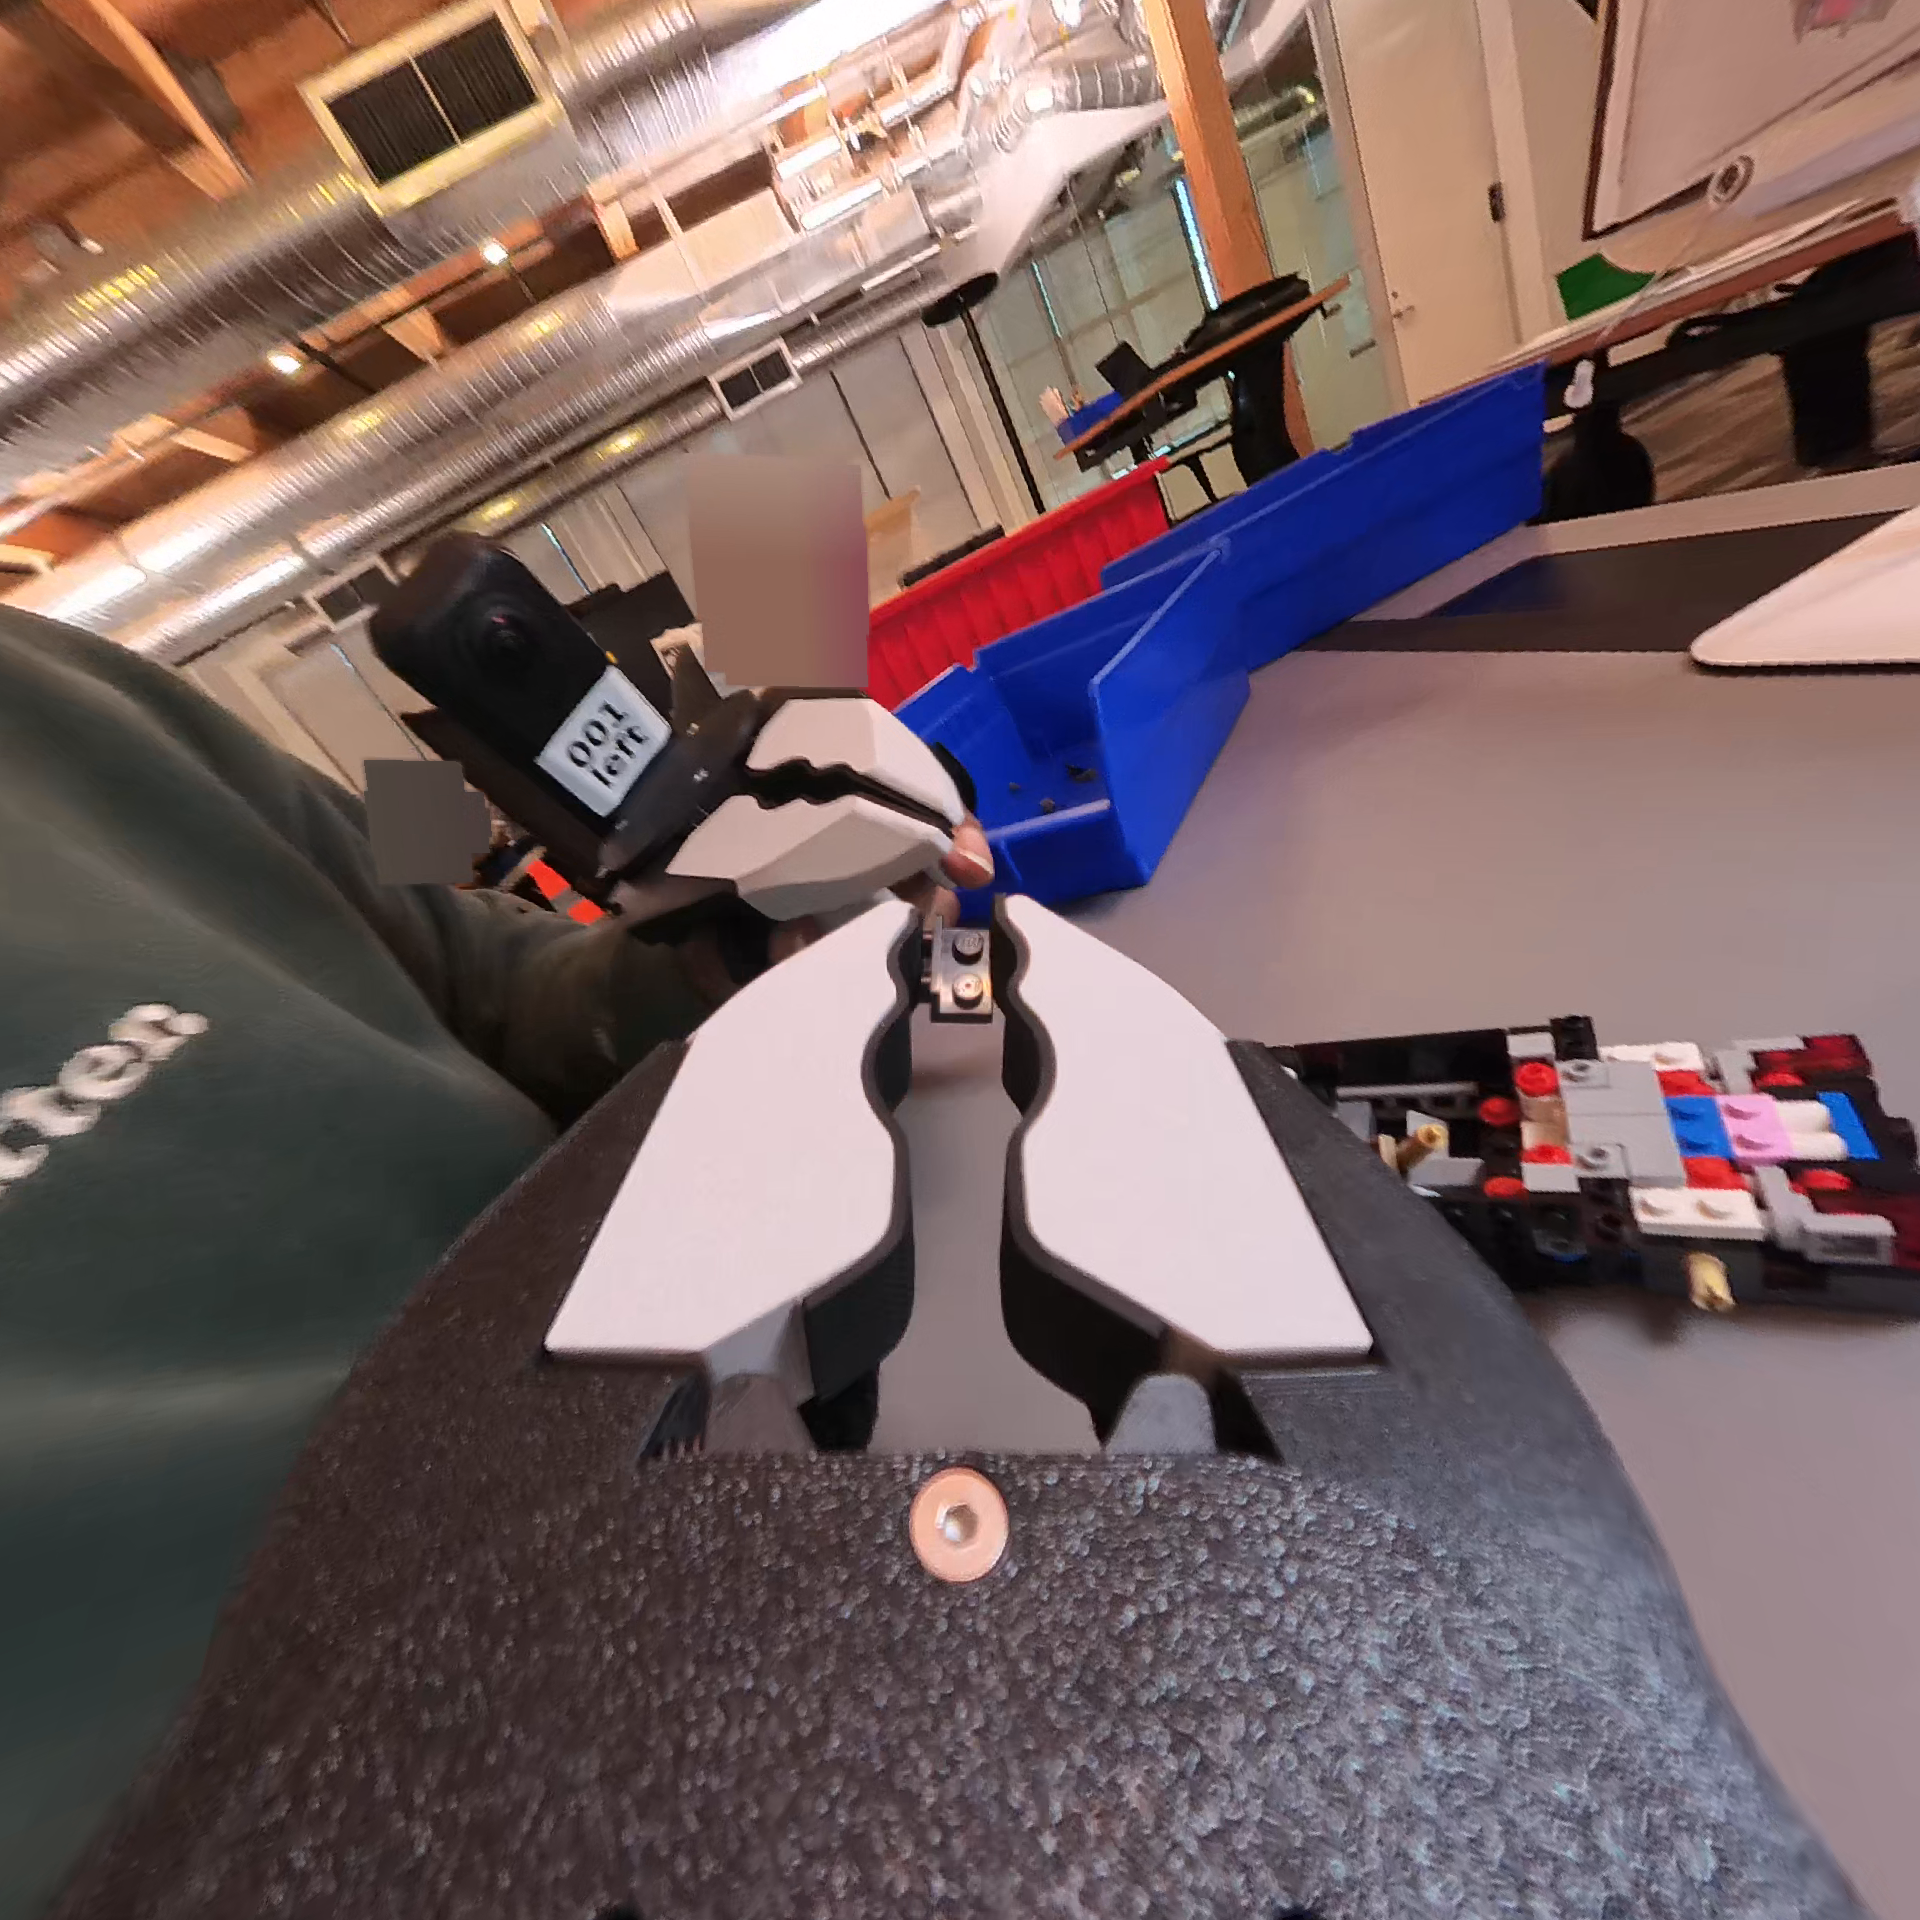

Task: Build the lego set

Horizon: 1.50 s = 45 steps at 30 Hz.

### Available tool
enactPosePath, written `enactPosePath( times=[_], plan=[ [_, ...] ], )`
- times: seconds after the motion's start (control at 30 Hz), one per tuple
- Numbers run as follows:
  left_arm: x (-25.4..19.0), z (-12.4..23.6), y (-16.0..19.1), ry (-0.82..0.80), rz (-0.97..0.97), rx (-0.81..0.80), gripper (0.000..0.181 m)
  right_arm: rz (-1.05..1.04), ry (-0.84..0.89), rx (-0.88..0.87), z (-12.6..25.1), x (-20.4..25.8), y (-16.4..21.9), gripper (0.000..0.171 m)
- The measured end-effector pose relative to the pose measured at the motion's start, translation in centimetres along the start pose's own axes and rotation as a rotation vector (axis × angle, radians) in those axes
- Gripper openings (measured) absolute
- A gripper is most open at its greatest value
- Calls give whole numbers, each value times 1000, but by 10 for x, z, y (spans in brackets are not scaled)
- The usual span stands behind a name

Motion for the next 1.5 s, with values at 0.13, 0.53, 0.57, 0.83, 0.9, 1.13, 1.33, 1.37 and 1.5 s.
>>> enactPosePath(
  times=[0.13,0.53,0.57,0.83,0.9,1.13,1.33,1.37,1.5],
  plan=[
    [-8,-5,-4,52,26,-10,3,17,21,-15,4,-3,-5,12],
    [-31,-14,-23,-1,-89,5,38,-1,-58,-30,3,20,-20,12],
    [-34,-13,-30,-14,-124,-9,37,13,-47,-36,3,27,-24,12],
    [-65,11,-72,-158,-262,-105,27,-95,-140,-165,7,84,-25,12],
    [-75,18,-75,-189,-275,-119,23,-139,-166,-174,4,96,-18,12],
    [-108,55,-81,-212,-310,-121,10,-338,-250,-221,-5,133,14,12],
    [-128,97,-74,-163,-283,-110,3,-441,-262,-270,-12,164,46,12],
    [-128,105,-70,-176,-270,-100,4,-419,-225,-274,-9,165,47,12],
    [-121,144,-56,-235,-107,-111,3,-230,-41,-277,29,177,29,12]
  ],
)
Point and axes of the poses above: each gripper's, where its closed fingertips meet, z back along the fingers, y out of its underside, x = y × z across the jaws, the point moved 8 cm from there along z, back along the fingers
